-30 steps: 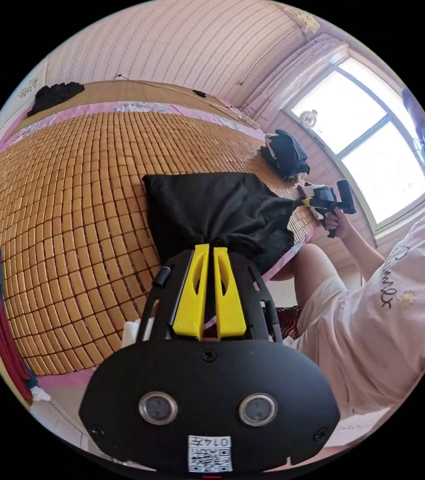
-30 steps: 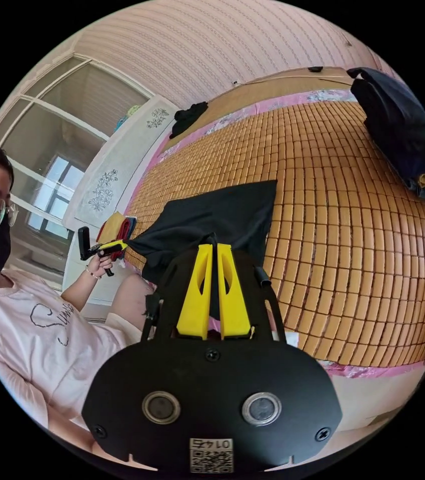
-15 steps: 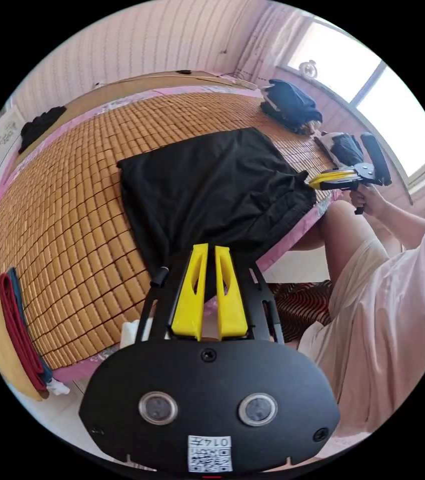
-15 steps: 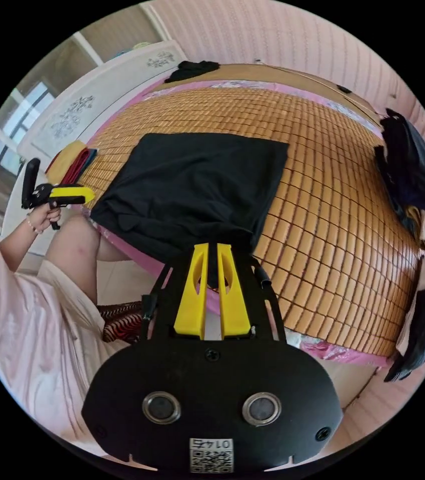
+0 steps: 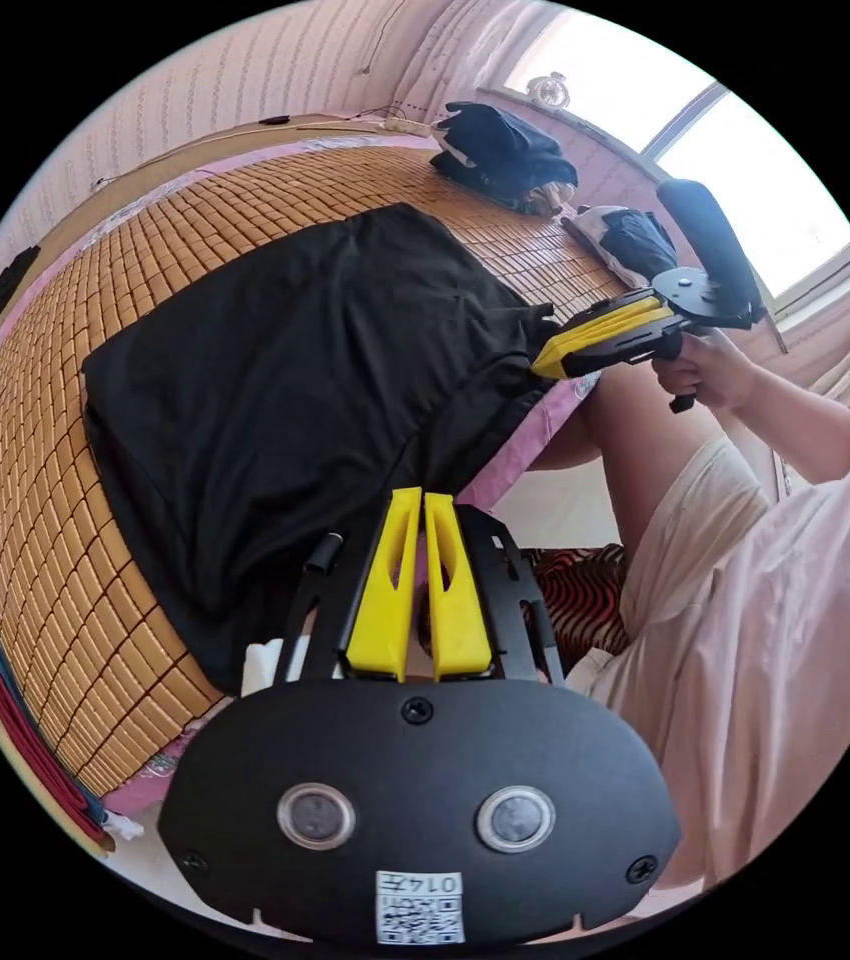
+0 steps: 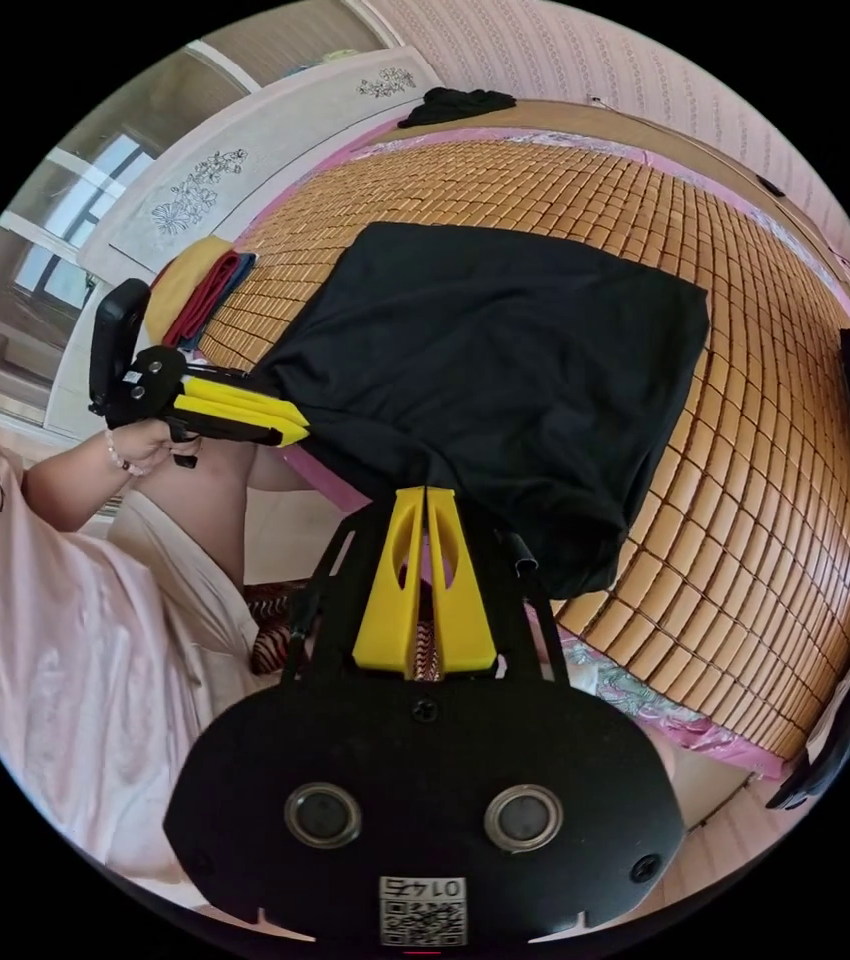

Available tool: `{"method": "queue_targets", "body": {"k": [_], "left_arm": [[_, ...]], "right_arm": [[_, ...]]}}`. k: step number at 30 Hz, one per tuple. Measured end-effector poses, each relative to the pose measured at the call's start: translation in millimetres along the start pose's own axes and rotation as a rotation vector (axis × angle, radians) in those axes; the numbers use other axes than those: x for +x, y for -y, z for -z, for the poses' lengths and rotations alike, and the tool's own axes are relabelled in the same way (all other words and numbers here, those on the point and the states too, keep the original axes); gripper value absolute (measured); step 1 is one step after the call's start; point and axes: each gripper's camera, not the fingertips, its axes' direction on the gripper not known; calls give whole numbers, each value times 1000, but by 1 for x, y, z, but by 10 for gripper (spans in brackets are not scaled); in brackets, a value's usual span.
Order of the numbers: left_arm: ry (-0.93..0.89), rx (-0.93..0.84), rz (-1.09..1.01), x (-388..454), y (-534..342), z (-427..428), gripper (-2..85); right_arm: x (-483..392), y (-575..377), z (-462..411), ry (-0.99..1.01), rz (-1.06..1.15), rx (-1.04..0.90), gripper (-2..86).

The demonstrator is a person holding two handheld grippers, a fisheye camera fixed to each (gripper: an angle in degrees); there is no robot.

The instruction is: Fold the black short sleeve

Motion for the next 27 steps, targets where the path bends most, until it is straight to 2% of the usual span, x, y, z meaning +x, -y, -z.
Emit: {"method": "queue_targets", "body": {"k": [6, 10, 13, 15, 17, 21, 27], "left_arm": [[-103, -51, 61, -1, -5, -8, 17], [-73, -24, 68, 3, -15, 12, 30], [56, 71, 106, 0, -27, 40, 31], [272, 127, 241, -15, -38, 52, 26], [324, 121, 313, -32, -44, 50, 27], [216, 7, 361, -47, -54, 27, 48], [216, 65, 377, -43, -70, 34, 50]], "right_arm": [[-12, 15, -34, -46, 21, -154, -6], [-16, 31, -26, -42, 22, -126, 4], [-10, 45, -13, -109, -28, -54, 15], [0, 55, -15, -206, -98, -28, 28], [6, 61, -20, -255, -142, -27, 40], [19, 65, -40, -222, -216, -124, 44], [4, 73, -50, -261, -158, -80, 14]]}}
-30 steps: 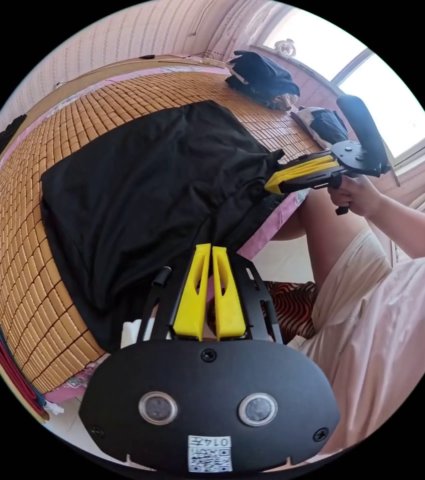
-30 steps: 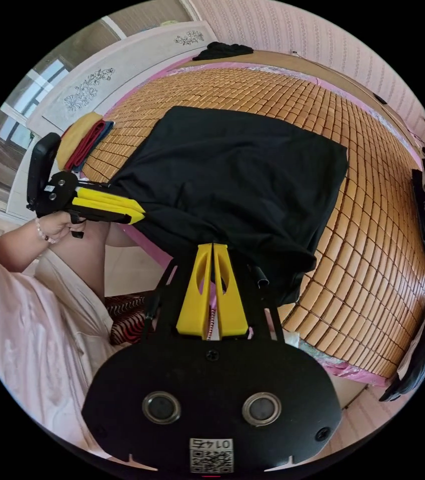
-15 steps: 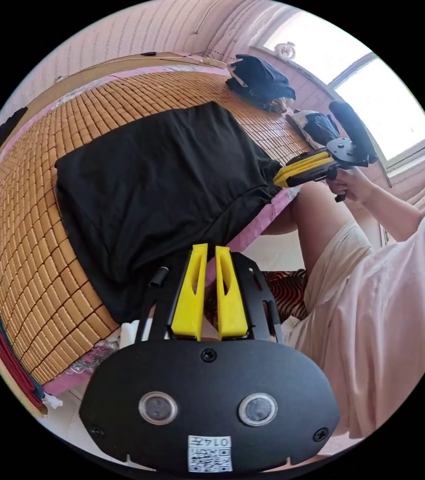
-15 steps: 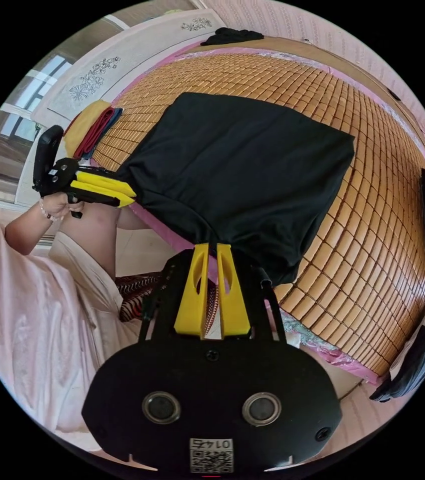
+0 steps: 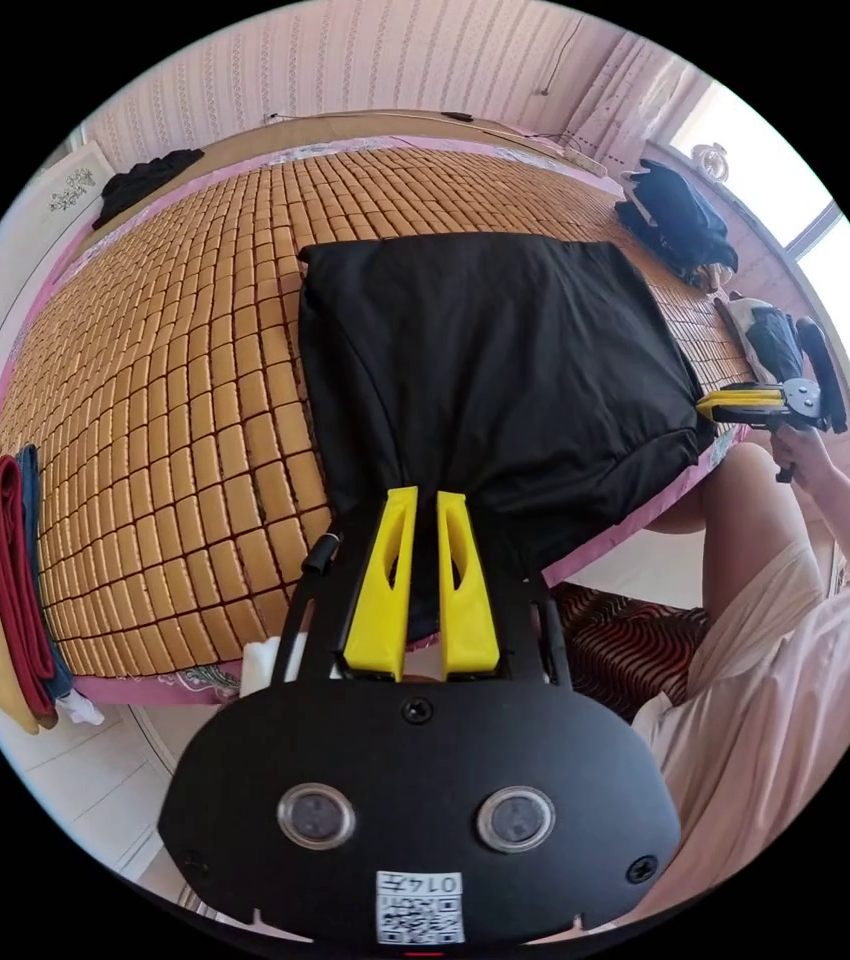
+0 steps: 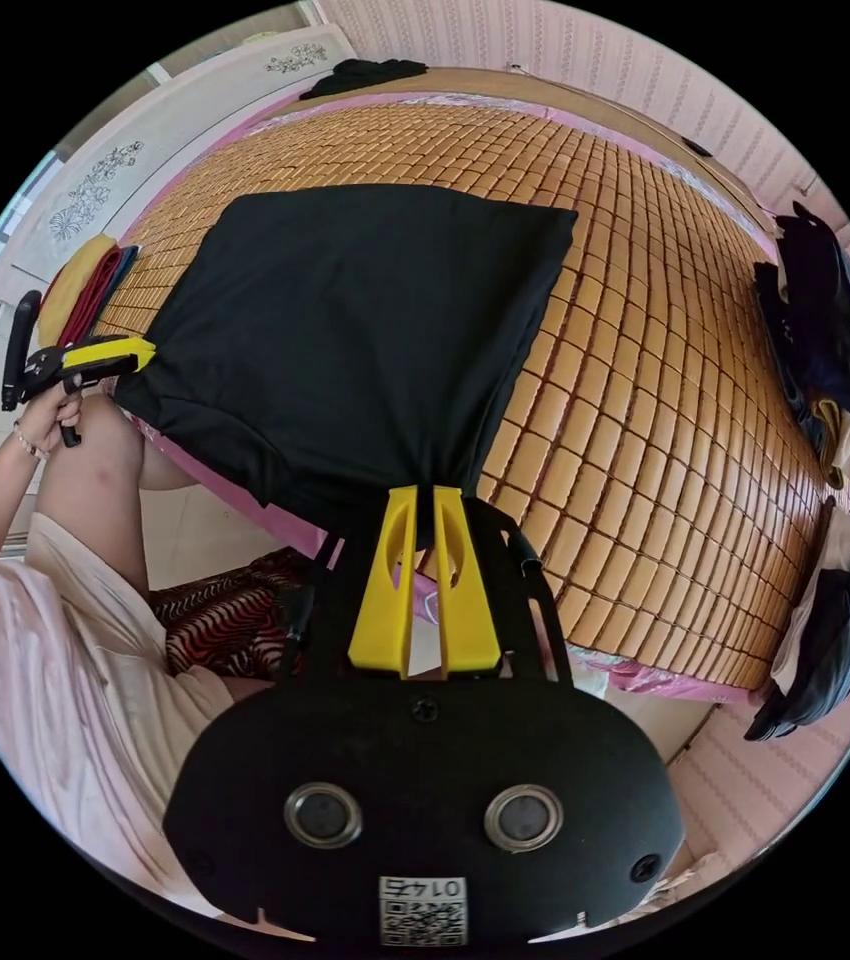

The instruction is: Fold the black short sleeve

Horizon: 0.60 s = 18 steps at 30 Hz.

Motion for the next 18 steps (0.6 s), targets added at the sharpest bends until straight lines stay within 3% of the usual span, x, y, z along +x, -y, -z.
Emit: {"method": "queue_targets", "body": {"k": [4, 8, 14, 18], "left_arm": [[19, 53, -54, 9, -8, 23, 56], [0, 125, -211, 50, -8, 42, 48], [-165, 132, -306, 121, 5, 5, 19], [-116, 38, -328, 145, 0, -28, -4]], "right_arm": [[-8, 8, 5, -18, -18, -48, 1], [-14, 20, 6, -168, 10, -149, -8], [-58, 104, 31, -96, 148, 33, -8], [-100, 193, 25, -46, 294, 44, -5]]}}
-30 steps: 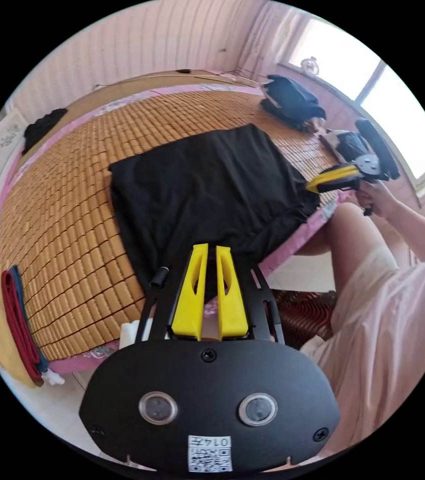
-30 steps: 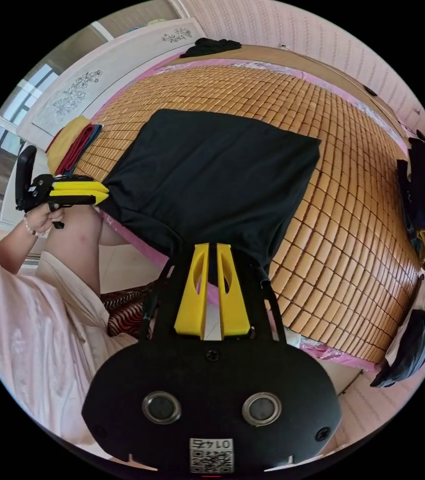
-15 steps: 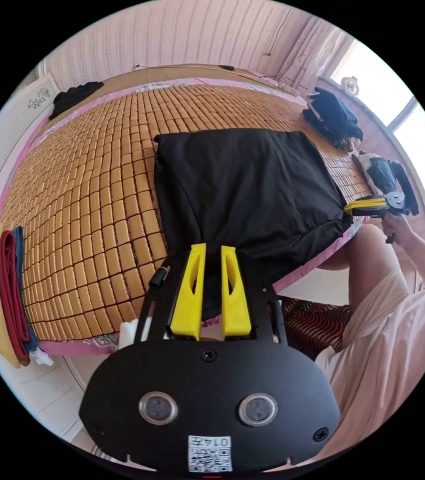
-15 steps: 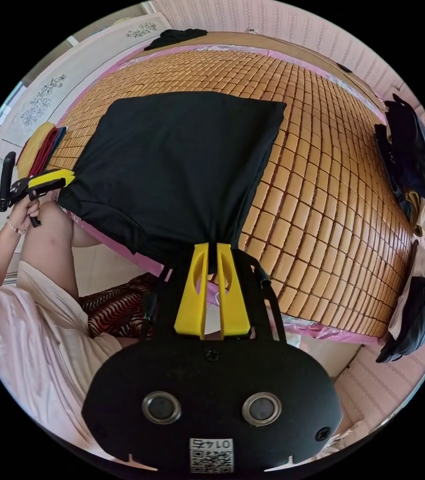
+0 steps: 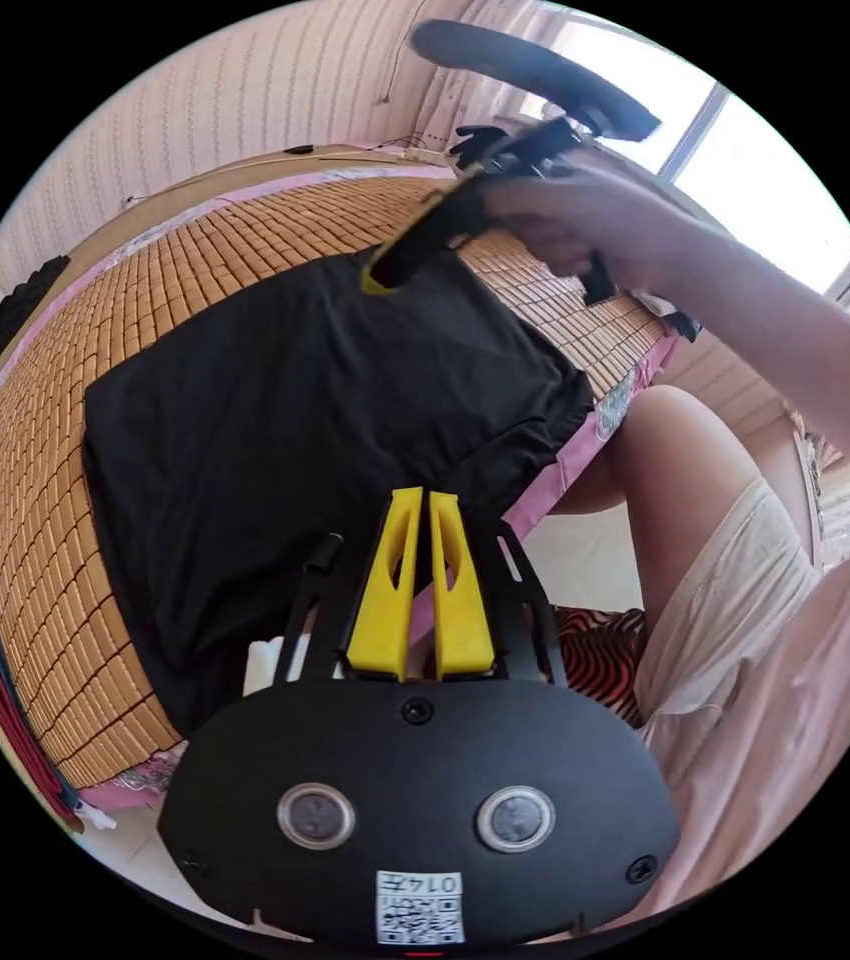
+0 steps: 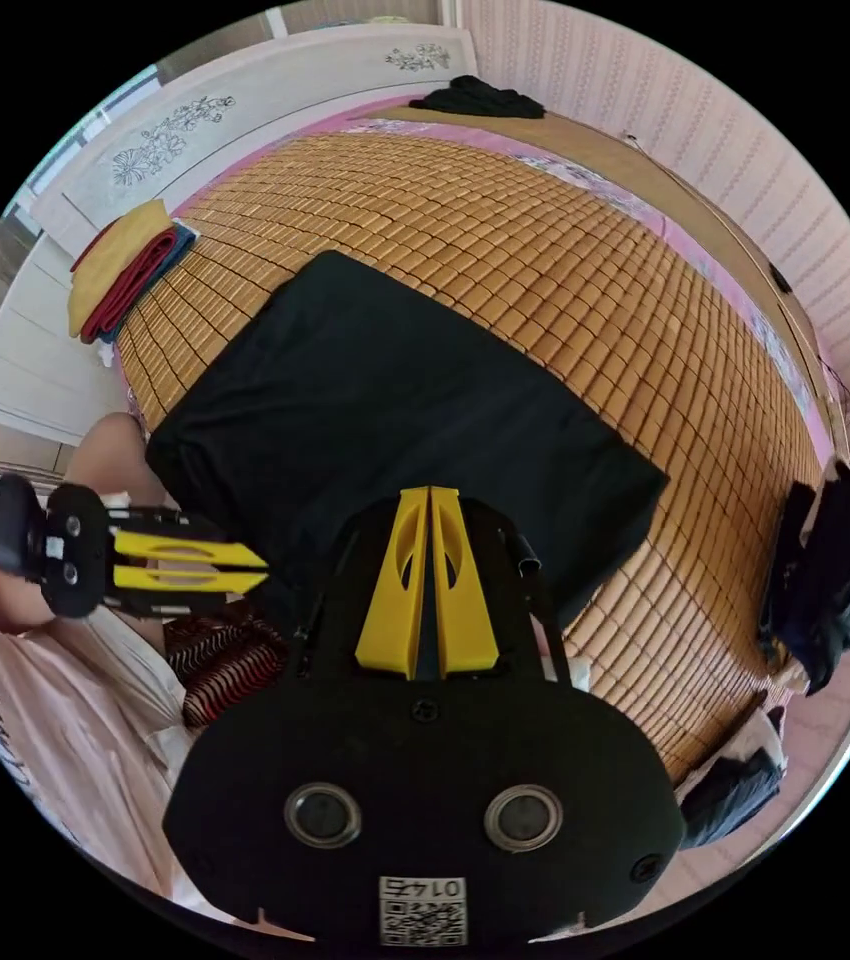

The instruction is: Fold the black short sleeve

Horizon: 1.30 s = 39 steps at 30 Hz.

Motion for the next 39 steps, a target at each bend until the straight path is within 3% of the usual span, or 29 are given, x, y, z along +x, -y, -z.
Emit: {"method": "queue_targets", "body": {"k": [4, 9, 13, 19, 21, 26, 28, 33, 39], "left_arm": [[25, 36, -25, 7, -9, 0, -9], [-5, 59, 6, 4, -17, -2, -10], [-25, 70, 13, 2, -23, -2, -10], [-33, 73, -1, 4, -30, -4, -10], [-38, 77, 5, 4, -32, -4, -10], [-42, 96, 0, 5, -39, -4, -9], [-58, 118, -13, 6, -42, 0, -9], [-114, 260, -45, 12, -43, 24, 18], [-154, 292, -121, 38, -24, 16, 111]], "right_arm": [[0, 65, -27, -73, 51, -69, -4], [20, 105, -45, 29, 50, -248, -4], [25, 123, -34, -48, 98, -240, -4], [35, 146, -50, -100, 154, -398, -7], [43, 155, -41, -123, 143, -357, -9], [76, 150, -48, -27, 75, -411, -9], [88, 136, -33, 4, 53, -352, -9], [135, 17, 48, 167, -114, 10, -7], [167, -170, 59, 173, -355, -72, 55]]}}
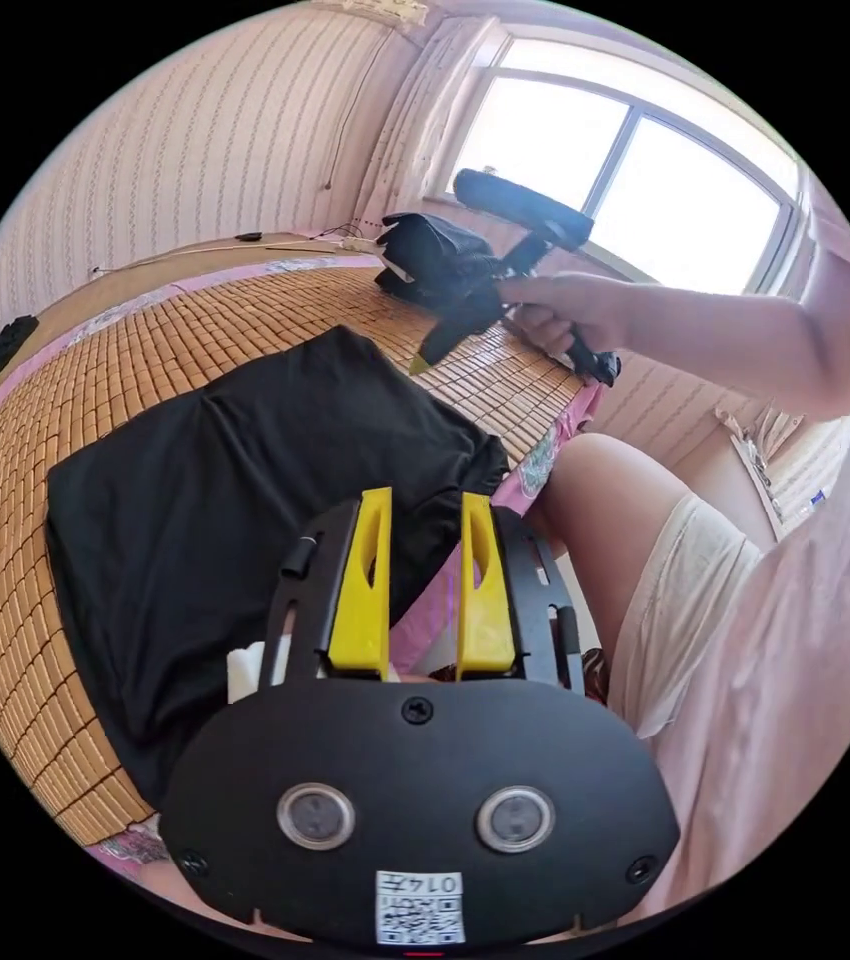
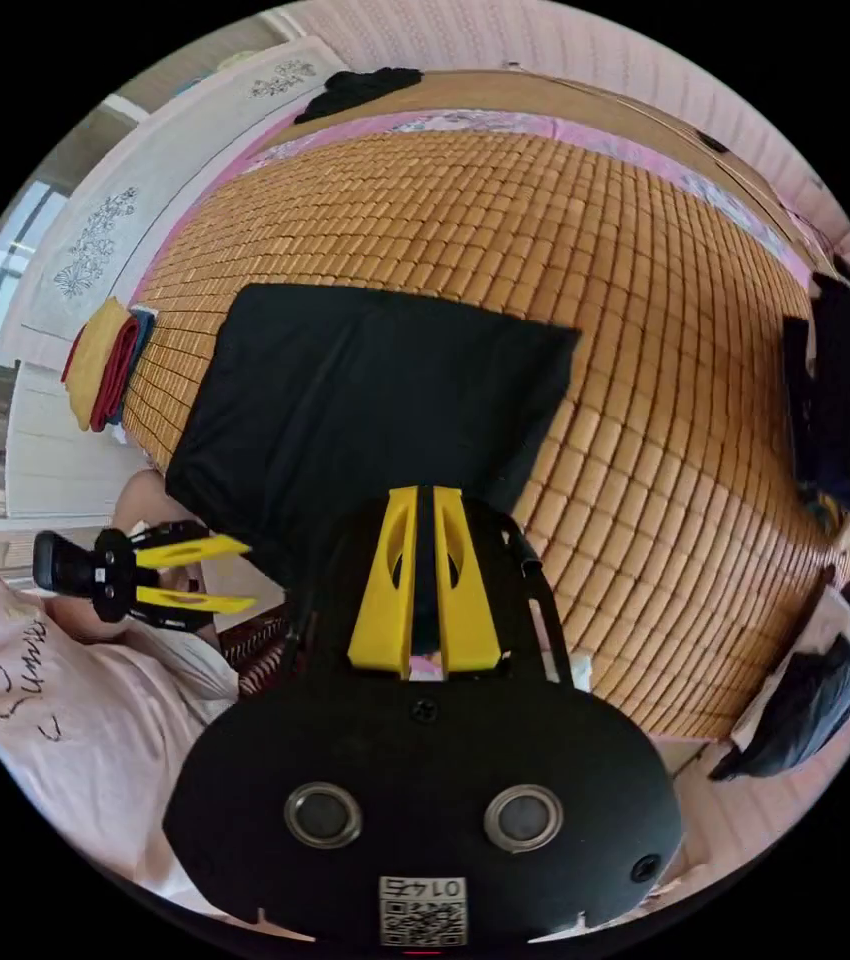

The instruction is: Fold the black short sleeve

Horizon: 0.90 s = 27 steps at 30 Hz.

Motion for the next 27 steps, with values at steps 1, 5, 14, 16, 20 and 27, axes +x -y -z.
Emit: {"method": "queue_targets", "body": {"k": [1, 5, 14, 16, 20, 27], "left_arm": [[-2, -4, -14, 3, 3, -3, 116], [32, 3, -162, 31, 22, -19, 134], [4, -121, -347, 67, 57, -82, 168], [-14, -127, -347, 69, 65, -91, 177], [-36, -176, -360, 74, 79, -113, 178], [103, -146, -236, 60, 86, -109, 15]], "right_arm": [[7, -15, 0, 2, -24, -2, 64], [51, -96, -7, 140, -200, 29, 91], [107, -156, -13, 256, -235, 41, 12], [121, -170, -3, 309, -244, 73, 7], [150, -197, 15, 429, -248, 150, 3], [194, -233, 39, 578, -227, 310, 9]]}}
